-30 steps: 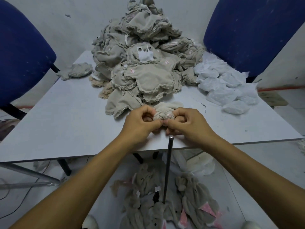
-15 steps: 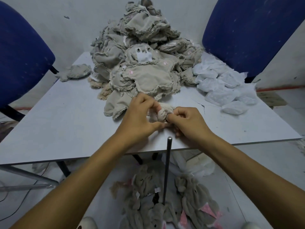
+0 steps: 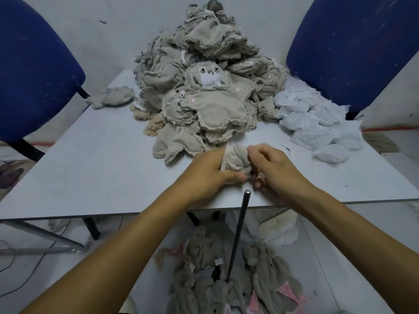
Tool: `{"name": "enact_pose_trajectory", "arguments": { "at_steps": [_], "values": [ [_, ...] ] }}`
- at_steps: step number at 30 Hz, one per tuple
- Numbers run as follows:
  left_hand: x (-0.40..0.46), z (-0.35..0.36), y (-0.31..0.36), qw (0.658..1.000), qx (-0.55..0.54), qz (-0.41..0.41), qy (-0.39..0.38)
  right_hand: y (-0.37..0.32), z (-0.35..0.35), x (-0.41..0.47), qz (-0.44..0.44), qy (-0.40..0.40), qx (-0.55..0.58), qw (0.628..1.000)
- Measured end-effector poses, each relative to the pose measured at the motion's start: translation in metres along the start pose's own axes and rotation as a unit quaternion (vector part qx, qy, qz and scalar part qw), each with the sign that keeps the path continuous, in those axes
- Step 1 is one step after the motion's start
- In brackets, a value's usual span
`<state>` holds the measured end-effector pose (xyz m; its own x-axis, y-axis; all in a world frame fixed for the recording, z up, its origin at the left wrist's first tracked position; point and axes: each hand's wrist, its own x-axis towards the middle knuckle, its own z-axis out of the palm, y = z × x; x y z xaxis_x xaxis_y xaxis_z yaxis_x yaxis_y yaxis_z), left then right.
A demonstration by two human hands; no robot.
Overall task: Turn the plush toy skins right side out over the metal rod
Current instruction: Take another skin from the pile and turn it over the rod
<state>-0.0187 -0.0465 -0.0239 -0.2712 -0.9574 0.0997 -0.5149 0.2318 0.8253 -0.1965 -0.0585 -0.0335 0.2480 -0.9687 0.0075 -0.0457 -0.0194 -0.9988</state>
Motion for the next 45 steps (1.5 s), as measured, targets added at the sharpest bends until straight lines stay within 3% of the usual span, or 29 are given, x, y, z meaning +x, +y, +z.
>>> {"name": "enact_pose_trajectory", "arguments": {
  "at_steps": [2, 4, 6, 9, 13, 16, 19, 23, 26, 28, 30, 32, 33, 37, 40, 42, 45],
  "values": [
    [0.001, -0.002, 0.000, 0.999, 0.003, -0.008, 0.044, 0.002, -0.001, -0.004, -0.049, 0.004, 0.003, 0.999],
    [0.003, -0.004, -0.003, 0.998, 0.026, -0.020, 0.059, 0.004, 0.000, -0.007, -0.122, 0.009, -0.091, 0.988],
    [0.004, -0.008, -0.004, 0.999, -0.012, -0.038, 0.029, 0.005, 0.000, -0.007, -0.167, 0.038, -0.153, 0.973],
    [0.002, -0.012, 0.000, 0.989, -0.138, -0.040, -0.040, 0.006, -0.004, -0.005, -0.156, 0.065, -0.100, 0.981],
    [0.002, -0.013, -0.002, 0.990, -0.118, -0.048, -0.054, 0.007, -0.004, -0.004, -0.181, 0.053, -0.203, 0.961],
    [0.003, -0.015, -0.002, 0.994, -0.088, -0.049, -0.045, 0.008, 0.002, -0.002, -0.245, 0.105, -0.268, 0.926],
    [0.004, -0.019, -0.003, 0.998, 0.040, -0.026, -0.043, 0.007, 0.007, 0.000, -0.174, 0.142, -0.151, 0.963],
    [0.002, -0.030, -0.008, 0.993, 0.116, 0.010, -0.026, 0.000, 0.011, 0.001, -0.062, 0.075, 0.011, 0.995],
    [0.003, -0.034, -0.009, 0.990, 0.140, 0.018, -0.013, -0.002, 0.017, 0.005, 0.042, 0.055, 0.189, 0.980],
    [0.004, -0.033, -0.007, 0.990, 0.139, 0.001, -0.019, -0.004, 0.017, 0.007, 0.087, 0.060, 0.227, 0.968],
    [0.004, -0.031, -0.002, 0.999, 0.021, -0.024, -0.041, -0.008, 0.016, 0.008, 0.094, 0.062, 0.188, 0.976],
    [0.005, -0.029, 0.001, 0.986, -0.147, -0.047, -0.056, -0.010, 0.014, 0.008, 0.085, 0.059, 0.185, 0.977],
    [0.006, -0.027, 0.002, 0.982, -0.172, -0.045, -0.056, -0.011, 0.014, 0.007, 0.080, 0.062, 0.196, 0.975],
    [0.008, -0.018, 0.003, 0.993, -0.107, -0.032, 0.038, -0.006, 0.015, 0.000, -0.022, 0.089, 0.105, 0.990],
    [0.010, -0.020, 0.001, 0.990, -0.123, -0.019, 0.059, -0.005, 0.011, -0.004, -0.161, 0.069, -0.116, 0.978],
    [0.011, -0.020, 0.000, 0.993, -0.110, -0.002, 0.051, -0.003, 0.006, -0.005, -0.187, 0.066, -0.222, 0.955],
    [0.009, -0.021, 0.000, 0.996, -0.082, 0.003, 0.029, -0.007, 0.001, -0.004, -0.133, 0.042, -0.092, 0.986]
  ]
}}
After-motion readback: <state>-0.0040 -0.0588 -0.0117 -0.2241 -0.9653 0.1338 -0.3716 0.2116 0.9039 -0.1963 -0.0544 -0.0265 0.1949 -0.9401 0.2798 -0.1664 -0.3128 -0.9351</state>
